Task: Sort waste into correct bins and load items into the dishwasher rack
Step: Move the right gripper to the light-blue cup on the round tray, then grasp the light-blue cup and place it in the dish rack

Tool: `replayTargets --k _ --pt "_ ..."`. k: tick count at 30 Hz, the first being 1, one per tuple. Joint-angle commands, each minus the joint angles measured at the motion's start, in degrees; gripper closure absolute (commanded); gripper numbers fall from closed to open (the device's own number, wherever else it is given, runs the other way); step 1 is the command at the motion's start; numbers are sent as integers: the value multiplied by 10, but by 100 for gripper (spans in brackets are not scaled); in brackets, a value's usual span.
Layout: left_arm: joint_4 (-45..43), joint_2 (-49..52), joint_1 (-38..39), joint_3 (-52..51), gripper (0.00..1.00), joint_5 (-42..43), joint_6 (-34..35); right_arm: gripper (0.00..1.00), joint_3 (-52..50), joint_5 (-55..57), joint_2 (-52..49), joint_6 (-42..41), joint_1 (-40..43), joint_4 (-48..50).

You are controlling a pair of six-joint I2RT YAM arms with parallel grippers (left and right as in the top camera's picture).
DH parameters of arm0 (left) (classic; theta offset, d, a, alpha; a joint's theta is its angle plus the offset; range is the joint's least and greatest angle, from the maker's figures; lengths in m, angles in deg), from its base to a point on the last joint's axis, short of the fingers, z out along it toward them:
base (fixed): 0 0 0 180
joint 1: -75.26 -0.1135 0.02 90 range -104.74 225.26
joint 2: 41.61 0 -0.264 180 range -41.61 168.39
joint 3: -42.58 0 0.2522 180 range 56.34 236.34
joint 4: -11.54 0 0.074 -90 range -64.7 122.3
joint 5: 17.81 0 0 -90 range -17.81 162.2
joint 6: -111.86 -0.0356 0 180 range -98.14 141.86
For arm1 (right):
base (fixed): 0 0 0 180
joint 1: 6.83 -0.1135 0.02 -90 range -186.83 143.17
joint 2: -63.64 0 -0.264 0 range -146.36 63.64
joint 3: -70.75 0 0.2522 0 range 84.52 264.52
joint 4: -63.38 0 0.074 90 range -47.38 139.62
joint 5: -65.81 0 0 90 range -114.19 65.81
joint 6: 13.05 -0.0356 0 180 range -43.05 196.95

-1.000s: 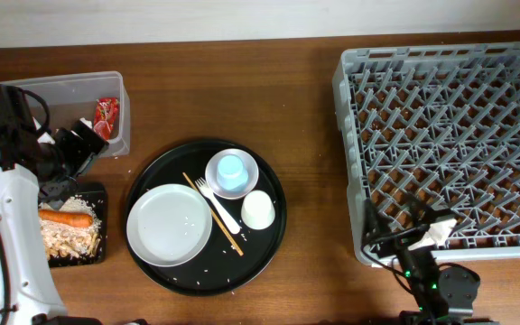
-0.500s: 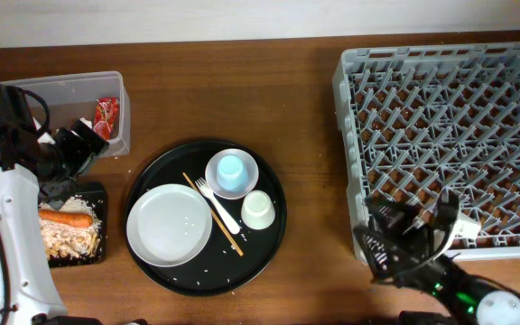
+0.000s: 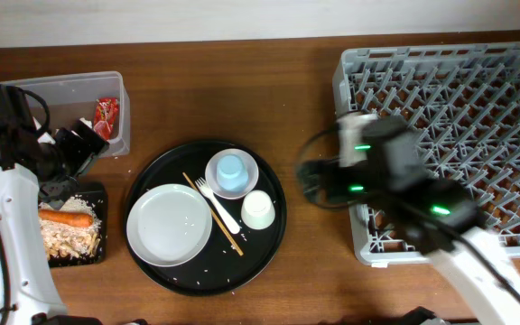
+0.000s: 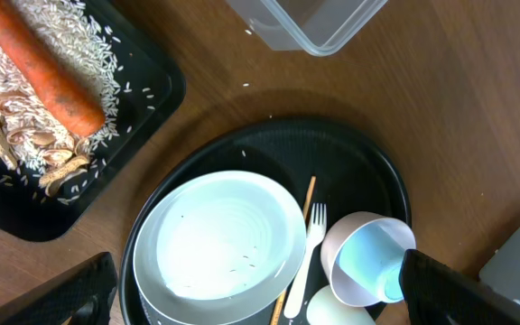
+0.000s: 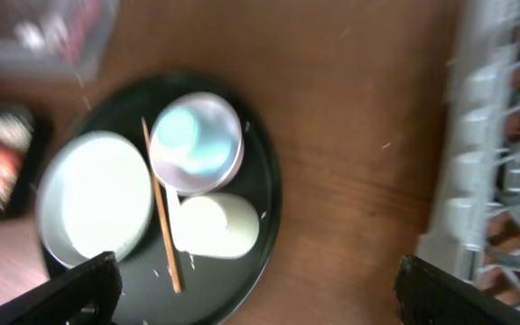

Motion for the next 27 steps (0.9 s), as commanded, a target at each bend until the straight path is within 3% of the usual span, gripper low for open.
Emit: replayTargets --k 1,7,11,21,23,27 --pt "0 -2 -3 0 1 4 -1 1 10 132 -99 -34 -99 12" --pt "0 -2 -3 0 1 4 -1 1 10 126 -274 -56 -173 66" --pt "0 -2 -3 0 1 4 -1 1 9 81 -281 -55 -173 96" --pt "0 -2 -3 0 1 4 -1 1 5 103 -343 -56 -173 135" --pt "0 -2 -3 0 1 4 -1 20 5 103 -353 -56 -172 137" --pt "0 -2 -3 0 1 4 -1 29 5 106 -356 -56 -172 139"
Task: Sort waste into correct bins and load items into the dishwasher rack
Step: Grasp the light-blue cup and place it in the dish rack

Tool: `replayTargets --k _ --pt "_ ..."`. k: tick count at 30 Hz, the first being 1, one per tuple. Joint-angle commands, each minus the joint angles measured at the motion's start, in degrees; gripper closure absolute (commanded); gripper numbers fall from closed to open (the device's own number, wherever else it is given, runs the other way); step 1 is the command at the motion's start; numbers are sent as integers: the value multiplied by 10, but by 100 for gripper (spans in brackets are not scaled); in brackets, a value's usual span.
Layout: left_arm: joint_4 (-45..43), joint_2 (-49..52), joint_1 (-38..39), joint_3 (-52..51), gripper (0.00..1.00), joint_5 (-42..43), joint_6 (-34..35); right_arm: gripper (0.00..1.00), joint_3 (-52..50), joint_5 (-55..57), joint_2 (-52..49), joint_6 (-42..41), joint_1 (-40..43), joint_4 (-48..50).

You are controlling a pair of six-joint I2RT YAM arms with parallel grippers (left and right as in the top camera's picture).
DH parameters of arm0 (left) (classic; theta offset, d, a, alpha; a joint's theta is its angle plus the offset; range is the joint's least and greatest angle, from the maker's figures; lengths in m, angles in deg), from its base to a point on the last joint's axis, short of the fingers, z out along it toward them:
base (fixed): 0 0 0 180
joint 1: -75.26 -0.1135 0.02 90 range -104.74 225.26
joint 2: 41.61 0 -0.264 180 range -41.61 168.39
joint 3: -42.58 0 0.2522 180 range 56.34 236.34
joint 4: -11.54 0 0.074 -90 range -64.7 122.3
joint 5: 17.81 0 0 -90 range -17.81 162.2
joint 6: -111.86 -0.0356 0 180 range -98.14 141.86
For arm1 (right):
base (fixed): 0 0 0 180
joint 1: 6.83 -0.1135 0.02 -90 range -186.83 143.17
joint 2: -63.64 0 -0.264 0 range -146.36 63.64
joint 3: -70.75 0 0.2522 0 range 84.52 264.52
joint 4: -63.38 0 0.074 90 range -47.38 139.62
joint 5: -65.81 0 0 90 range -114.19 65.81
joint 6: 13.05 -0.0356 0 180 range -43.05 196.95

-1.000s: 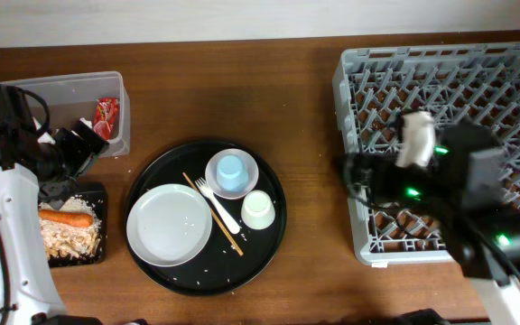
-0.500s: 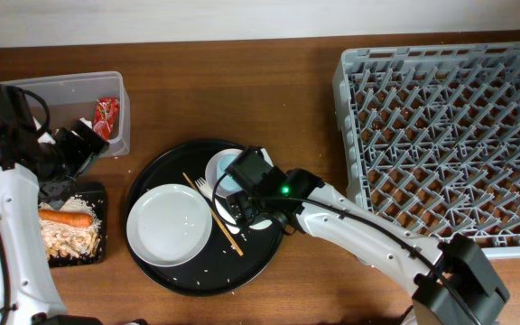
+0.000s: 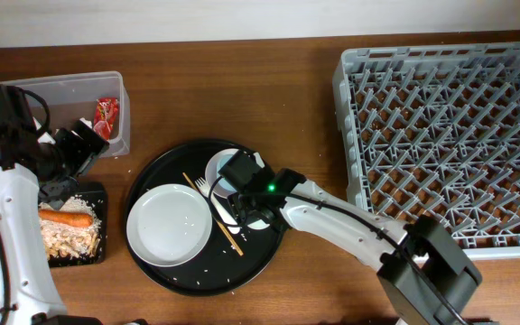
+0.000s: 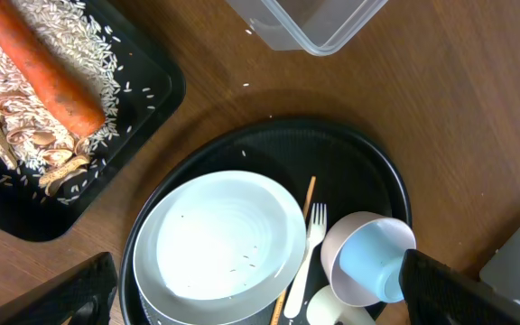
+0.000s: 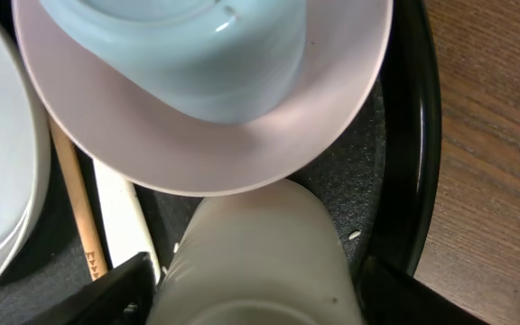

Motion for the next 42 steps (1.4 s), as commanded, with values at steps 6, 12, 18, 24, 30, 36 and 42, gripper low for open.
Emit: replayTargets --k 6,12,18,24,30,36,42 --pt "0 -2 -3 0 1 4 -1 43 58 2 8 -5 -1 -69" --pt "1 -2 -3 0 1 4 -1 52 163 8 36 -5 20 -192" --pt "1 -2 -3 0 1 4 -1 52 323 65 72 53 199 -333" --pt "1 -2 -3 0 1 4 -1 51 375 62 71 118 525 -352" --pt "0 -2 -3 0 1 4 -1 46 373 -92 32 163 769 -298" --pt "1 -2 -3 0 1 4 -1 30 373 -98 -38 163 782 -310" --pt "1 -2 -3 0 1 4 -1 15 373 -129 -49 163 781 -336"
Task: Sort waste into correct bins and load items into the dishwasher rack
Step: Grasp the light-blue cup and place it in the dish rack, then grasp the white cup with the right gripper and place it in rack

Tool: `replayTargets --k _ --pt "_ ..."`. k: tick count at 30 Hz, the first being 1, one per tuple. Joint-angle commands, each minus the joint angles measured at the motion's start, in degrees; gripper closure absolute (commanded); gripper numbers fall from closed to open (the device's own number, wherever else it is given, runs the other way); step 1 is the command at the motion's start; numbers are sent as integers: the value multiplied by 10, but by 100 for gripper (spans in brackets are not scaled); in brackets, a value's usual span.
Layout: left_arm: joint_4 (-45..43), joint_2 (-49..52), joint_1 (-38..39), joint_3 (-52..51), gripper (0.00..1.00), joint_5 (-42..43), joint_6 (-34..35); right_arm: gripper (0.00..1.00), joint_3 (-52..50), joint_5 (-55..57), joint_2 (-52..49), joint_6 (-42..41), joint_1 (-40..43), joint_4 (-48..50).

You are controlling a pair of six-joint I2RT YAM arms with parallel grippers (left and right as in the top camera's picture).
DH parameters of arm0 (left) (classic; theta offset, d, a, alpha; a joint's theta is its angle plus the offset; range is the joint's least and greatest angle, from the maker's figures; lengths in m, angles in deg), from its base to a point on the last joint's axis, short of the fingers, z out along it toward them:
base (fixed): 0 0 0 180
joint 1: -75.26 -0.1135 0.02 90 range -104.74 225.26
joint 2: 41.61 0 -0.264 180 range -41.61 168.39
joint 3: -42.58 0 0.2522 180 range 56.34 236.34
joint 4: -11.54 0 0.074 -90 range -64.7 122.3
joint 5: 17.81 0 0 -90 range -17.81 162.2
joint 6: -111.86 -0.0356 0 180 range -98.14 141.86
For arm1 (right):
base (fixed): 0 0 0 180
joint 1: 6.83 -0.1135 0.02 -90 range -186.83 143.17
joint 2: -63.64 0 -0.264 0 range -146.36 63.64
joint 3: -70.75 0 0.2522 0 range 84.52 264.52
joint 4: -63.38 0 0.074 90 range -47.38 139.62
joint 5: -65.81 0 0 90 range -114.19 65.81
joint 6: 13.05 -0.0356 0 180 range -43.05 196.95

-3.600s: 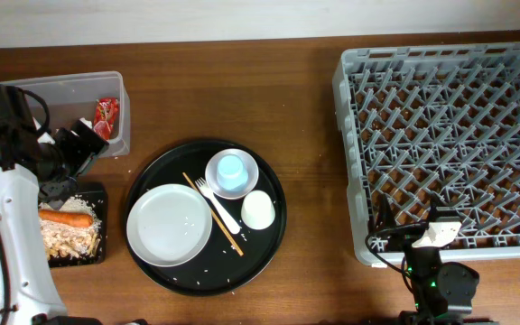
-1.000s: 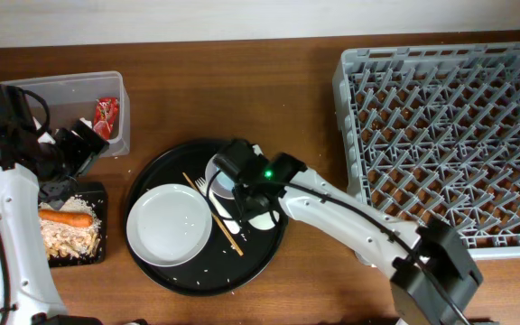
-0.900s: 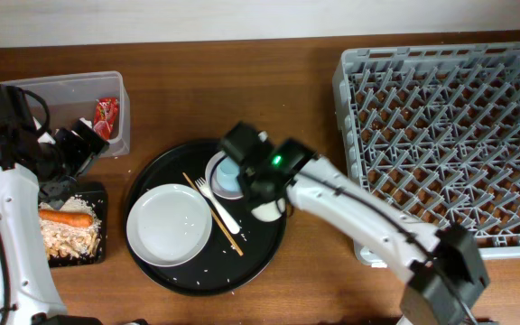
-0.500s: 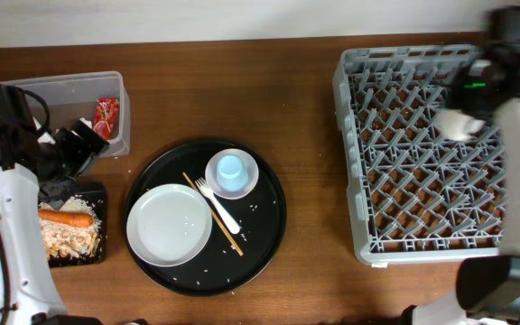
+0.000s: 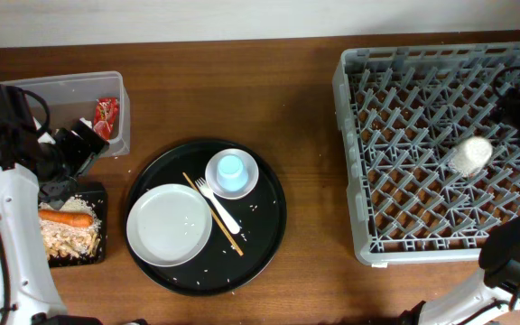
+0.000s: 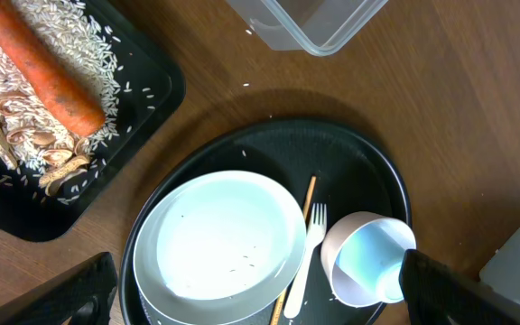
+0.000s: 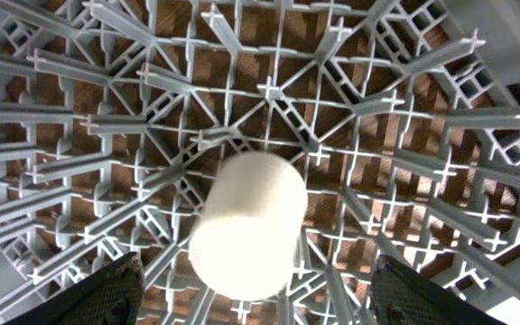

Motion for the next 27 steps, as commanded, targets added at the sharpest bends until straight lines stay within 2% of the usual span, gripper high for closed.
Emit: replayTargets --k 1,5,7,8,10,11,13,16,21,24,27 --pt "1 -2 -3 0 1 4 -1 16 9 -61 2 -2 -4 -14" --pt "1 -2 -3 0 1 4 -1 14 9 -165 72 9 -50 -31" --pt "1 -2 -3 0 1 4 -1 11 9 -311 111 31 -144 -37" --pt "1 -2 -3 0 1 4 -1 10 9 -321 114 31 -197 -30" --pt "1 -2 -3 0 1 4 -1 9 9 -280 103 31 -328 -3" --pt "1 -2 -3 0 1 4 -1 3 9 -222 87 27 -413 14" --pt "1 -2 -3 0 1 4 -1 1 9 -99 52 -21 -539 47" --pt "0 -2 -3 0 1 4 -1 1 9 13 -11 -77 -664 79" --pt "1 -2 -3 0 1 4 -1 1 9 36 -112 -115 -745 132" --pt "1 -2 -3 0 1 4 -1 1 9 40 -140 -115 -763 146" --pt "0 -2 -3 0 1 4 -1 1 8 95 -164 -140 -764 151"
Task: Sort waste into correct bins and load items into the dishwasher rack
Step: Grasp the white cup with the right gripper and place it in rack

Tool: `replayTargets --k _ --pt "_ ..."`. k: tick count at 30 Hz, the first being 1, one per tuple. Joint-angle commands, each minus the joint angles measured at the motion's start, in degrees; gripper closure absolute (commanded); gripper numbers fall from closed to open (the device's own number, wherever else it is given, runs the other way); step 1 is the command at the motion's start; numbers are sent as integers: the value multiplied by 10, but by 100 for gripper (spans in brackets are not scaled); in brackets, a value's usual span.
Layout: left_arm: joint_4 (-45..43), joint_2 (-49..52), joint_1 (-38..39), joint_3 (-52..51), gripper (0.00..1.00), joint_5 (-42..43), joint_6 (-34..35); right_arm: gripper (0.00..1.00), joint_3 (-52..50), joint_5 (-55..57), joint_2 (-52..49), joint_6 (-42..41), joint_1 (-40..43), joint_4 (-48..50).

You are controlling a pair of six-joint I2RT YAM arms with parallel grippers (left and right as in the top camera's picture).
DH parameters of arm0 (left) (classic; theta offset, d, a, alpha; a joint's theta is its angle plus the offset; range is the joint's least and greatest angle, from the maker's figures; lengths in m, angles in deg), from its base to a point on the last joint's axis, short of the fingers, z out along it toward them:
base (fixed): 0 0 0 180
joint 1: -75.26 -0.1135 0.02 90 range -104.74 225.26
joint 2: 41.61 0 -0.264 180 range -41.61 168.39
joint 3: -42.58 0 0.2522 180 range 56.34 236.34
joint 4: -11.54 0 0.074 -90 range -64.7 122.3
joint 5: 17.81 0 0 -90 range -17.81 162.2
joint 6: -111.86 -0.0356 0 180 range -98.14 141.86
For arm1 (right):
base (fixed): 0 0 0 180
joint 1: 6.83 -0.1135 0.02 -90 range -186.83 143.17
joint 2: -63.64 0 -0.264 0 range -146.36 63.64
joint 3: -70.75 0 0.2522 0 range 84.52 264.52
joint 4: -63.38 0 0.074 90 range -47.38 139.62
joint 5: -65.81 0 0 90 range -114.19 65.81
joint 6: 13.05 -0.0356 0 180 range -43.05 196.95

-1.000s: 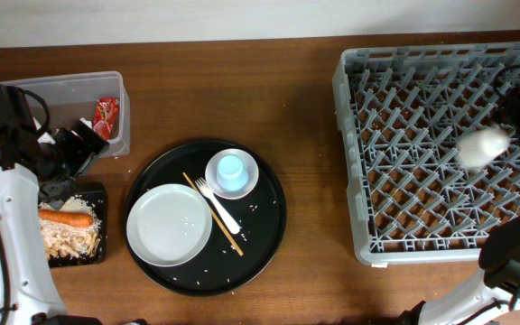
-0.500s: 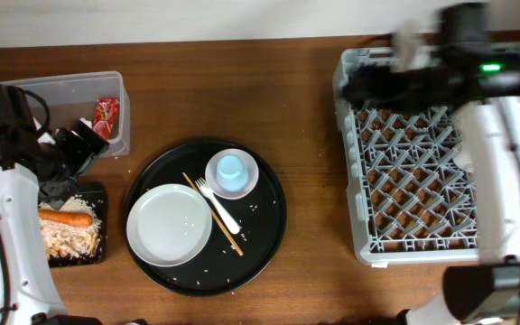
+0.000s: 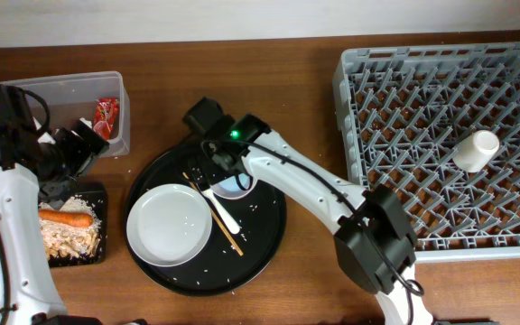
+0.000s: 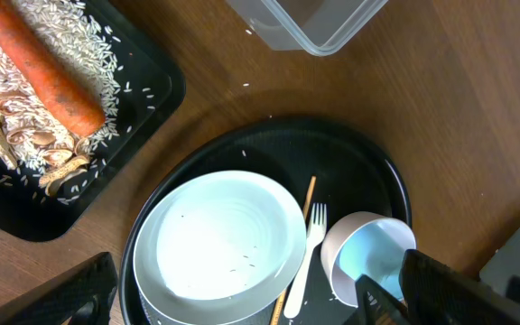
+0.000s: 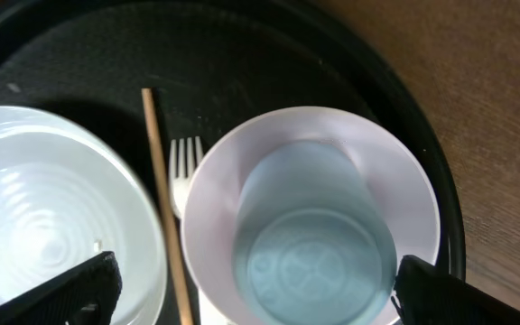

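On the black round tray (image 3: 156,266) sit a white plate (image 3: 168,226), a white fork (image 3: 224,215), a wooden chopstick (image 3: 217,217) and a pink bowl (image 5: 215,208) holding a blue cup (image 5: 310,235). My right gripper (image 5: 260,302) hovers open just above that bowl, one finger on each side; in the overhead view the right gripper (image 3: 227,171) partly hides it. A white cup (image 3: 475,149) rests in the grey dishwasher rack (image 3: 359,81). Off to the left, my left gripper (image 4: 260,307) is open and empty.
A clear plastic bin (image 3: 116,86) with a red wrapper (image 3: 106,116) stands at the back left. Below it a black food tray (image 3: 93,194) holds a carrot (image 3: 66,219) and rice. Loose grains dot the round tray.
My right gripper was over the rack with the white cup under it. Now it is open above the pink bowl on the tray. The cup stays in the rack. The left arm is unchanged.
First my right arm was between tray and rack, with the white cup on the tray beside the bowl. Then its fingers stood around that cup. Later the cup lay in the rack, released. Now the right gripper is back over the tray.
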Motion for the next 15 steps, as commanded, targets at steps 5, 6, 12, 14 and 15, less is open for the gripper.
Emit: replayTargets --k 5,6,12,14,15 --pt "1 -2 -3 0 1 4 -1 0 3 54 -41 -20 -1 10" --pt "0 -2 -3 0 1 4 -1 6 3 54 -42 -20 -1 11" --pt "1 -2 -3 0 1 4 -1 26 3 54 -42 -35 -1 12" --pt "1 -2 -3 0 1 4 -1 33 5 54 -38 -35 1 12" --pt "1 -2 -3 0 1 4 -1 38 7 54 -32 -35 3 10"
